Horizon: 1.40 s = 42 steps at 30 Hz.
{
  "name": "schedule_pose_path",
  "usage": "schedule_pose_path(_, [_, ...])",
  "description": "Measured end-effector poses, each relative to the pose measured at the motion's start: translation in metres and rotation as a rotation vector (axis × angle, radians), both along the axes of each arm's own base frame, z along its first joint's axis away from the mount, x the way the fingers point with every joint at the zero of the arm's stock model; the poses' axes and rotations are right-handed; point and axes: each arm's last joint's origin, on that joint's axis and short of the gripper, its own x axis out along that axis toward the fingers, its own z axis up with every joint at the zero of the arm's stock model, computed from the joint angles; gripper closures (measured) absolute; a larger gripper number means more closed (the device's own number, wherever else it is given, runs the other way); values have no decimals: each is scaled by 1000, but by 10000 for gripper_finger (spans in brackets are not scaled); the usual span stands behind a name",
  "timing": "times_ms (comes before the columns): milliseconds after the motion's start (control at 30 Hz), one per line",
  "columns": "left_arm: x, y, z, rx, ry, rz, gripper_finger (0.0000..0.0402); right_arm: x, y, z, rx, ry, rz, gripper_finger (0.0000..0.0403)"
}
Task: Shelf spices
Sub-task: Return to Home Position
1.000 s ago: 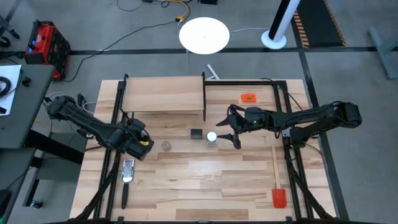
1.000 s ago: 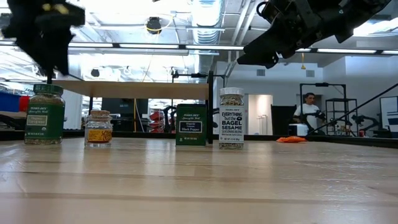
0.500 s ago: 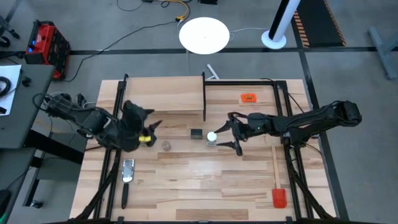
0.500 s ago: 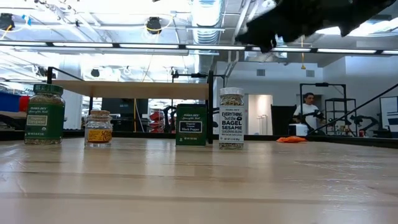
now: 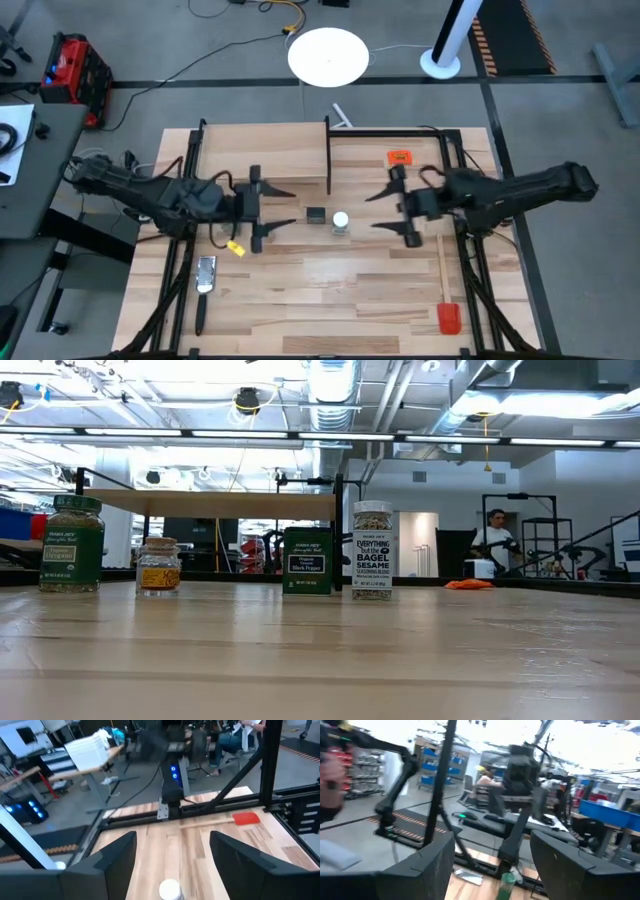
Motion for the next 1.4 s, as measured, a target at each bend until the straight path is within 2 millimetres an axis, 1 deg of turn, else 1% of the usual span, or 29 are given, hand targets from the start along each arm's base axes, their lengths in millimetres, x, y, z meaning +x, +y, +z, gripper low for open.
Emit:
schedule_pose_path(67, [-6,10,-7,-33,4,-1,160,-17,0,6,-3,15,12,143])
schedule_pose_path(167, [-21,24,-18,-94,-34,-14,160,-40,-2,11,-2,19,19,143])
schedule_pose_path(367, [-57,43,-43,-174,-90,28,160,-76,-8,9,32,1,2,143])
schedule_pose_path(533, [-90,50,-57,-231,-146,73,160,-96,-12,-2,75,-19,6,143])
schedule_pose_path(767, [-126,57,-75,-298,-178,136,160,-119,-16,-23,127,-52,9,143])
schedule_pose_path(900, [-137,59,-92,-334,-181,140,160,-128,-18,-37,145,-66,-5,143])
schedule_pose_path(1000, [-140,59,-109,-366,-184,142,160,-135,-19,-44,162,-96,0,143])
schedule_pose_path(1133, [-144,59,-126,-400,-189,116,160,-141,-20,-59,195,-96,9,143])
schedule_pose_path(1300, [-148,56,-140,-419,-185,-4,160,-146,-20,-77,217,-98,15,143])
schedule_pose_path(1400, [-153,57,-146,-415,-219,-16,160,-143,-20,-84,218,-87,12,143])
